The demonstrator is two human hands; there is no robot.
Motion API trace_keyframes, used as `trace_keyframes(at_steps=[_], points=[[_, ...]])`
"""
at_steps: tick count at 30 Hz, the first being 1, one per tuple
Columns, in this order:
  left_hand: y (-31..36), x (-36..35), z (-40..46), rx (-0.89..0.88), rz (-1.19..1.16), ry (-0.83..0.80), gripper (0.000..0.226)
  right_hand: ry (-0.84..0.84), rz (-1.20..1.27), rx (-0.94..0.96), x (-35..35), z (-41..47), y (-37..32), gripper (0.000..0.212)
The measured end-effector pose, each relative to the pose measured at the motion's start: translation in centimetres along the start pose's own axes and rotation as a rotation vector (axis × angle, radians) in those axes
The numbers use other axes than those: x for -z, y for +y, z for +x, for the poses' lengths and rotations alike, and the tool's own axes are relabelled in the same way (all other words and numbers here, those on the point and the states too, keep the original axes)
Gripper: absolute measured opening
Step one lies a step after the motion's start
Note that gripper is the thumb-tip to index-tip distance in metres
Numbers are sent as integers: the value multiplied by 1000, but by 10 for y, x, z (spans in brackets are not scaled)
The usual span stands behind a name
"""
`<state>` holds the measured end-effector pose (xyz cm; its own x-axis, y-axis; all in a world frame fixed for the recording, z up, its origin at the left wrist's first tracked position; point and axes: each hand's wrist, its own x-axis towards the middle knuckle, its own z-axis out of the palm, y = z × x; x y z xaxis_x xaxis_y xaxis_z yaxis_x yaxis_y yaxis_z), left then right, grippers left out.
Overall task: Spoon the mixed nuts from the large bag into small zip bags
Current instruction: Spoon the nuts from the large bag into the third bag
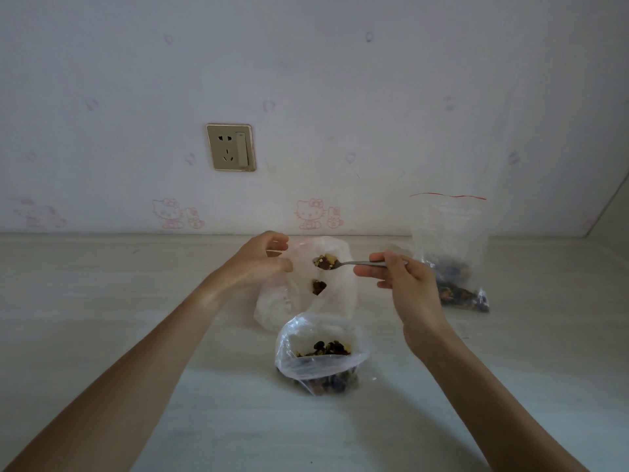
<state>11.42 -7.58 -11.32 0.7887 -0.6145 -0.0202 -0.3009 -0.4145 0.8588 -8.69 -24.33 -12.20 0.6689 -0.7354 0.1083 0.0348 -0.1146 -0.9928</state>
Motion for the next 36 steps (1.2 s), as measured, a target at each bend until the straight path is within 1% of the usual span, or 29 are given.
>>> trace_keyframes(at_steps=[2, 6, 9, 11, 12, 14, 16, 18, 19, 21, 24, 26, 28, 30, 31, 33, 34, 36], points=[[-2, 4, -10, -56, 5, 57, 51, -21, 15, 17, 4, -7, -6, 34], [-4, 5, -42, -212, 94, 194, 35, -59, 50, 39, 16, -29, -14, 34], [-5, -1, -75, -311, 134, 250, 19, -89, 84, 32, 27, -49, -16, 34], [-6, -7, -99, -318, 133, 255, 6, -110, 103, 23, 35, -62, -17, 34], [-6, -10, -111, -295, 137, 252, 5, -120, 111, 16, 39, -68, -17, 34], [-10, -16, -132, -219, 190, 224, 23, -145, 125, -2, 44, -80, -16, 34], [-11, -21, -148, -137, 240, 137, 38, -178, 123, -19, 44, -90, -13, 35], [-12, -26, -161, -84, 199, 76, 33, -208, 64, -3, 41, -100, -11, 35], [-12, -28, -162, -74, 166, 71, 29, -213, 16, 36, 38, -102, -10, 35], [-10, -31, -163, -53, 85, 87, 24, -233, -120, 179, 33, -107, -10, 33], [-7, -34, -165, -33, -1, 106, 22, -353, -366, 431, 31, -114, -13, 31], [-7, -34, -166, -37, -32, 112, 22, -436, -557, 638, 33, -116, -15, 34], [-9, -33, -168, -43, -59, 113, 22, -486, -720, 871, 36, -117, -16, 33], [-11, -33, -169, -42, -53, 111, 21, -491, -799, 1031, 40, -117, -15, 29], [-12, -32, -169, -38, -43, 114, 21, -479, -797, 1059, 41, -117, -15, 29], [-14, -31, -169, -30, -33, 127, 20, -446, -742, 1040, 44, -114, -14, 30], [-14, -30, -169, -26, -30, 132, 19, -428, -693, 992, 45, -113, -14, 32], [-15, -28, -169, -16, -20, 134, 19, -398, -537, 810, 45, -109, -13, 34]])
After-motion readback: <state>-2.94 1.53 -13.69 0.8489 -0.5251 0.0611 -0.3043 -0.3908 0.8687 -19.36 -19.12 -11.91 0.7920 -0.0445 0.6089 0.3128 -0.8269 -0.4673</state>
